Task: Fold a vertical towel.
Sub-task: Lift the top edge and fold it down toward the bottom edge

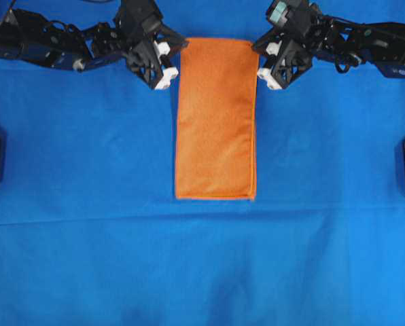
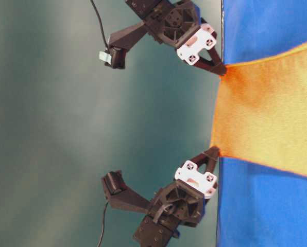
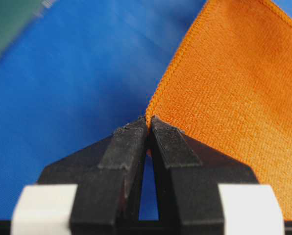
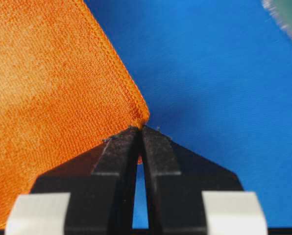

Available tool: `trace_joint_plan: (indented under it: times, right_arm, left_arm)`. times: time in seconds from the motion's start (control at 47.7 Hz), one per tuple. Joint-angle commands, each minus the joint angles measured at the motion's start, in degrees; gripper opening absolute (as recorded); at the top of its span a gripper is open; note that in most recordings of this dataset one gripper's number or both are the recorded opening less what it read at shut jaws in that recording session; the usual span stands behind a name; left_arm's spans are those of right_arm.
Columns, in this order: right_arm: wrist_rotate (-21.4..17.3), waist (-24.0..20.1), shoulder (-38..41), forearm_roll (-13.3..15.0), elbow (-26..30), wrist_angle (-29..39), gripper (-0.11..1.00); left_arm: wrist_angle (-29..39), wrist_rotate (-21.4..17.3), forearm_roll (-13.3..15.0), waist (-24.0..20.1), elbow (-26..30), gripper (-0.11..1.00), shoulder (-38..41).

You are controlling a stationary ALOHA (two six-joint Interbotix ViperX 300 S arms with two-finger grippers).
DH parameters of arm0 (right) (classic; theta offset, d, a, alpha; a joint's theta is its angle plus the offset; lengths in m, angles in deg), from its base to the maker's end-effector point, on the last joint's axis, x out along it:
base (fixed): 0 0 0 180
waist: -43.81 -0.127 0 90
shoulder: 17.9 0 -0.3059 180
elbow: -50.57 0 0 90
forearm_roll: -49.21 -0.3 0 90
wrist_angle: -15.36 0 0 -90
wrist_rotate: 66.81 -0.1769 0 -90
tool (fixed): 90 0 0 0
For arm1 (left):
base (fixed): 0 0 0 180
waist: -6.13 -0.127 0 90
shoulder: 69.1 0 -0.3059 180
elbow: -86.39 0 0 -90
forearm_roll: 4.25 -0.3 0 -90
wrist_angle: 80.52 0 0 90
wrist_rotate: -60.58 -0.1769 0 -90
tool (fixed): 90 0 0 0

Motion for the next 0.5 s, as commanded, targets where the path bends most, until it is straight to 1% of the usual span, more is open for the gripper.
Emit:
trace_joint_plan:
  times: [0.0,0.042,0.272,0.482]
  right_arm:
    - [0.2,1.1,-1.4,0.7,0.6,0.2,0.03]
    - [0.2,1.1,-1.4,1.1,0.6,0.2,0.03]
    - [-0.1,1.1,-1.8,1.1,0.6,0.2,0.03]
    - [-0.1,0.4,-6.7,1.1,0.4,0.9,0.03]
  left_arm:
    - [-0.1,-0.6,0.1,-1.2,1.1,0.02,-0.7]
    - [-0.1,-0.8,0.1,-1.2,1.1,0.02,-0.7]
    - [0.0,-0.8,0.1,-0.7,-0.2,0.02,-1.9]
    - [1.9,-1.0,0.1,0.2,-1.9,0.02,-8.1]
